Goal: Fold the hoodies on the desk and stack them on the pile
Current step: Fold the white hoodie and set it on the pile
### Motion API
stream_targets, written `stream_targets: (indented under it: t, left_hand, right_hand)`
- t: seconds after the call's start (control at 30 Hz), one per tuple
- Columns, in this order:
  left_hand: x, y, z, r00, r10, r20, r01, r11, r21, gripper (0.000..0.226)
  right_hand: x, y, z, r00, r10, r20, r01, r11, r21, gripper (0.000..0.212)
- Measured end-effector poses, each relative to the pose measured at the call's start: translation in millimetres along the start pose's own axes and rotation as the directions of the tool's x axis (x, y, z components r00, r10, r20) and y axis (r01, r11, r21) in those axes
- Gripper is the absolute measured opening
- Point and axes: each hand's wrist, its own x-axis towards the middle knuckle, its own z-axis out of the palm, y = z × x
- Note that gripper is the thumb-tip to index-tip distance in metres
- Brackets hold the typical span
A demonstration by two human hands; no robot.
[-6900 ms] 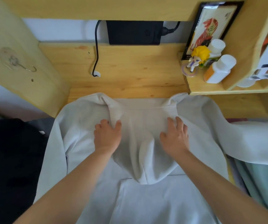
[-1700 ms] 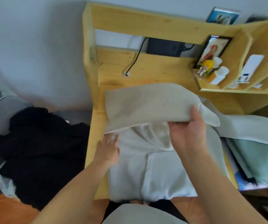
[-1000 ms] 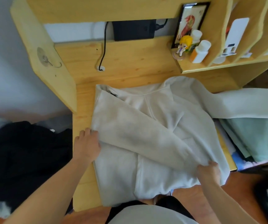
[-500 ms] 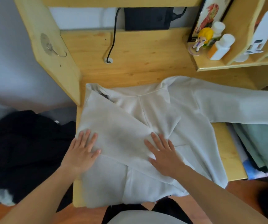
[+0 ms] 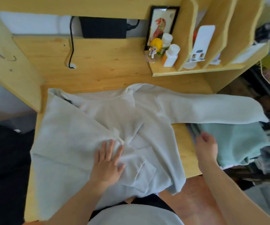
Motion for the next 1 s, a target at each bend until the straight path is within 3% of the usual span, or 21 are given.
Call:
stream_targets:
  t: [0.07,0.13,0.2,0.27,0.3,0.37,0.47,0.53,0.6,0.63,0.7,0.73,0.8,0.87,0.93,1.0]
  left_hand:
    - [4.9,0.6,8.1,1.0,-0.011,-0.002,0.012,0.999,0.036,0.08]
    - [9.2,8.3,5.0,0.999,-0.046,0.007,0.045,0.998,0.039,0.083]
    - [14.4,24.0,-0.6,0.99,-0.138,-0.027,0.139,0.99,0.031,0.081]
    - [18.6,45.8,-8.2,0.965,-0.26,-0.035,0.261,0.965,0.017,0.075]
    - [18.4,60.1,-13.5,0.95,-0.308,-0.056,0.309,0.951,0.009,0.074]
    - [19.3,95.2,-20.5,0.906,-0.418,-0.069,0.417,0.908,-0.025,0.074]
    - [17.1,143.0,-18.5,0.869,-0.489,0.074,0.494,0.866,-0.08,0.076]
    - [16.4,149.0,-9.4,0.872,-0.472,0.131,0.49,0.847,-0.207,0.07]
    - [10.8,146.9,-14.4,0.885,-0.457,0.092,0.459,0.819,-0.344,0.068]
    - [7.1,145.5,-23.0,0.878,-0.473,0.075,0.444,0.744,-0.499,0.062]
    - [-6.6,143.3,-49.9,0.826,-0.559,0.071,0.338,0.391,-0.856,0.037]
    - [-13.8,141.6,-65.0,0.802,-0.585,0.121,0.274,0.181,-0.944,0.032]
    - [-29.2,130.6,-92.4,0.814,-0.534,0.229,0.131,-0.216,-0.968,0.032]
    - [-47.2,118.0,-119.0,0.86,-0.451,0.239,0.014,-0.448,-0.894,0.042]
    - [-62.9,107.4,-141.6,0.877,-0.43,0.214,-0.052,-0.528,-0.848,0.058]
    - [-73.2,91.0,-155.8,0.888,-0.416,0.197,-0.076,-0.555,-0.829,0.076]
  right_hand:
    - [45.3,-7.1,-44.5,0.992,0.044,-0.117,-0.035,0.997,0.073,0.032]
    - [90.5,-12.6,-73.7,0.985,0.13,-0.114,-0.112,0.982,0.151,0.031]
    - [127.2,-20.2,-87.7,0.972,0.234,0.023,-0.229,0.922,0.312,0.018]
    - [158.7,-26.9,-94.9,0.928,0.337,0.16,-0.369,0.766,0.527,0.008]
    - [170.8,-29.3,-98.7,0.909,0.358,0.214,-0.412,0.688,0.597,0.015]
    - [190.8,-34.9,-107.2,0.884,0.356,0.303,-0.461,0.555,0.692,0.037]
    - [212.1,-45.5,-123.1,0.85,0.323,0.417,-0.519,0.377,0.767,0.049]
    - [215.7,-58.8,-132.4,0.848,0.306,0.434,-0.526,0.373,0.764,0.041]
    - [210.9,-75.1,-134.9,0.874,0.224,0.431,-0.485,0.428,0.762,0.025]
    - [206.2,-84.9,-132.3,0.892,0.164,0.422,-0.447,0.461,0.766,0.02]
    - [187.9,-106.3,-120.8,0.921,0.015,0.39,-0.337,0.534,0.775,0.025]
    - [173.2,-117.5,-113.8,0.922,-0.065,0.382,-0.276,0.58,0.766,0.029]
    - [128.5,-139.2,-96.0,0.902,-0.205,0.379,-0.132,0.706,0.696,0.031]
    - [70.0,-149.3,-69.8,0.847,-0.374,0.378,0.099,0.809,0.579,0.03]
    - [2.8,-146.6,-33.1,0.675,-0.583,0.452,0.313,0.781,0.54,0.028]
    - [-59.7,-134.0,7.7,0.364,-0.698,0.617,0.55,0.695,0.463,0.032]
